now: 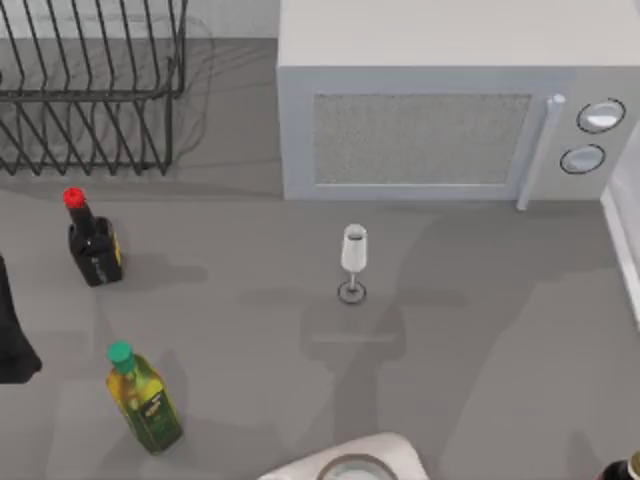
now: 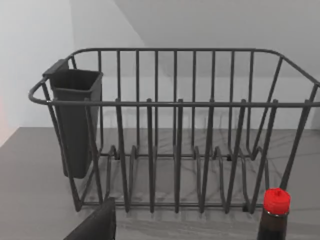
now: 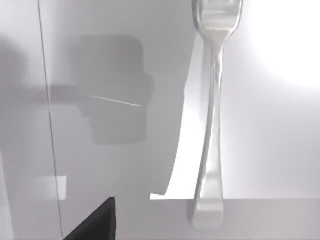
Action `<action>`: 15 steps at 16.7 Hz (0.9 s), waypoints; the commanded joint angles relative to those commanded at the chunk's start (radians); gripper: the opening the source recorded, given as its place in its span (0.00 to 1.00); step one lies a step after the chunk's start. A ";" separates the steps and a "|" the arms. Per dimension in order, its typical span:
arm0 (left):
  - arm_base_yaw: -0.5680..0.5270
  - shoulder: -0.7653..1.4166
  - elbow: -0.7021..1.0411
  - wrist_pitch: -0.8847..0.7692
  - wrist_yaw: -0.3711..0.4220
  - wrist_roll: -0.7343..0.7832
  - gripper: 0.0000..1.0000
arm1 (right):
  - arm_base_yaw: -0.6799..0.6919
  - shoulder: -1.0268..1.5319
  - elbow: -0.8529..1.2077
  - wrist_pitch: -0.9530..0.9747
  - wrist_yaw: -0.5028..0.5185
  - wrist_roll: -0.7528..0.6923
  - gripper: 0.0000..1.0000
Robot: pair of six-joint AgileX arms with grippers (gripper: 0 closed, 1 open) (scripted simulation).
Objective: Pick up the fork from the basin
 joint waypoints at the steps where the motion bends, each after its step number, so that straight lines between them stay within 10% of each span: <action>1: 0.000 0.000 0.000 0.000 0.000 0.000 1.00 | -0.005 0.040 0.032 -0.021 0.000 -0.004 1.00; 15: 0.000 0.000 0.000 0.000 0.000 0.000 1.00 | -0.008 0.210 -0.026 0.173 0.002 -0.008 1.00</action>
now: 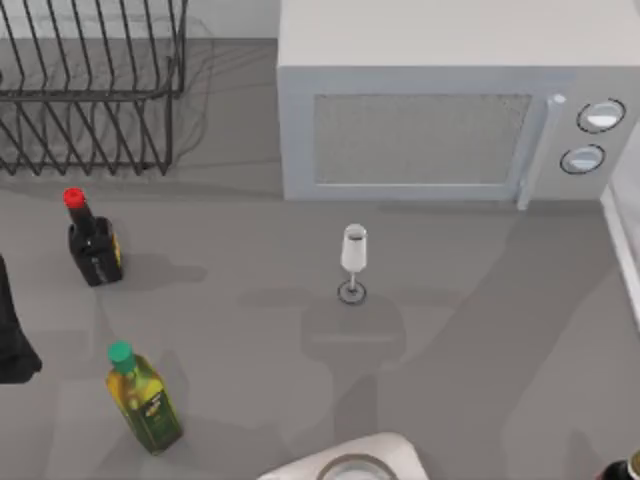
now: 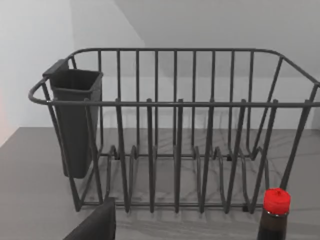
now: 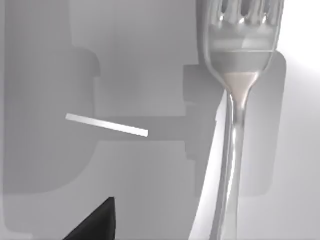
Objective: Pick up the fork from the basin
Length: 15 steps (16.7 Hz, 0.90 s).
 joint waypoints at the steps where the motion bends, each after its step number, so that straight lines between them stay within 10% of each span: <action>1: 0.000 0.000 0.000 0.000 0.000 0.000 1.00 | 0.000 0.027 -0.023 0.056 0.000 0.000 1.00; 10: 0.000 0.000 0.000 0.000 0.000 0.000 1.00 | -0.003 0.123 -0.100 0.216 0.001 0.001 1.00; 15: 0.000 0.000 0.000 0.000 0.000 0.000 1.00 | -0.003 0.123 -0.100 0.216 0.001 0.001 0.62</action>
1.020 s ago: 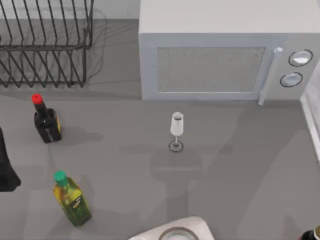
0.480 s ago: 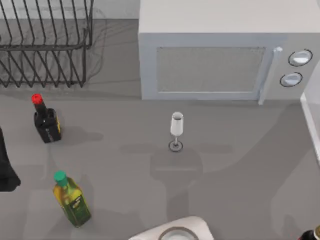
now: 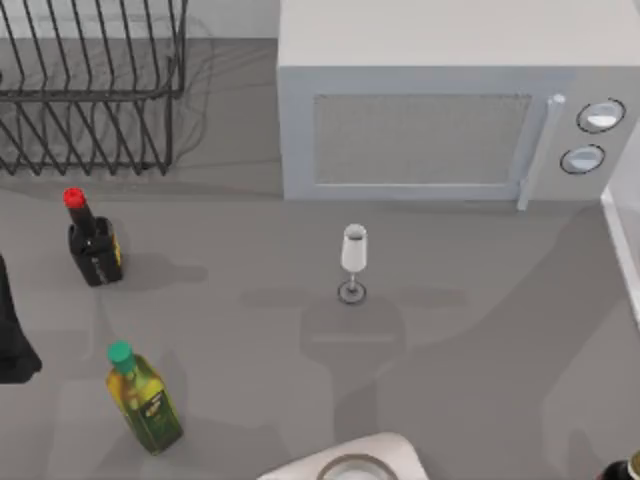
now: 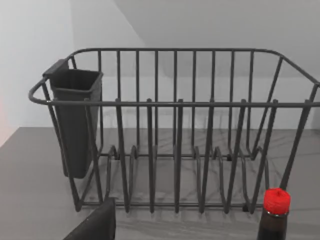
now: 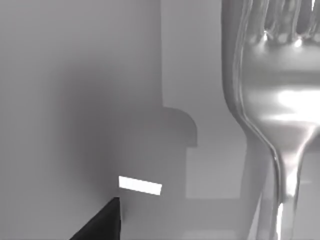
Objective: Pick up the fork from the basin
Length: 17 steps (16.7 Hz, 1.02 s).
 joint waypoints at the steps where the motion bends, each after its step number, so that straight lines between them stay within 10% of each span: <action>1: 0.000 0.000 0.000 0.000 0.000 0.000 1.00 | 0.000 0.000 0.000 0.000 0.000 0.000 0.55; 8: 0.000 0.000 0.000 0.000 0.000 0.000 1.00 | 0.000 0.000 0.000 0.000 0.000 0.000 0.02; 17: 0.000 0.000 0.000 0.000 0.000 0.000 1.00 | 0.003 -0.048 0.014 -0.015 -0.011 0.010 0.00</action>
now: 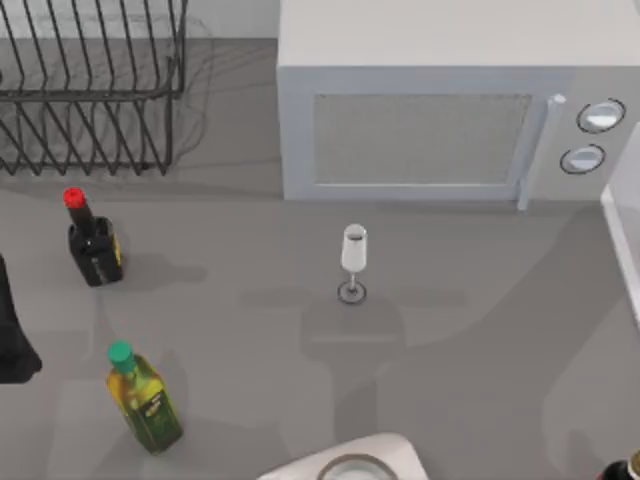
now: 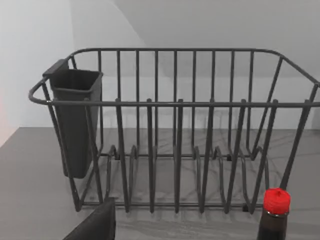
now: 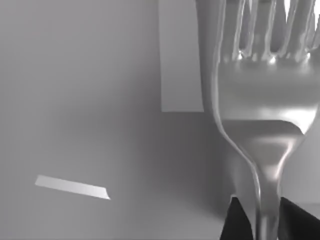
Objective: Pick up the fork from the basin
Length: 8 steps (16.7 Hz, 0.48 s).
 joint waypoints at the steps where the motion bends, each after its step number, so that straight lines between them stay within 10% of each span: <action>1: 0.000 0.000 0.000 0.000 0.000 0.000 1.00 | 0.000 -0.001 0.002 -0.003 0.000 0.000 0.00; 8: 0.000 0.000 0.000 0.000 0.000 0.000 1.00 | -0.002 -0.107 0.171 -0.298 -0.001 -0.003 0.00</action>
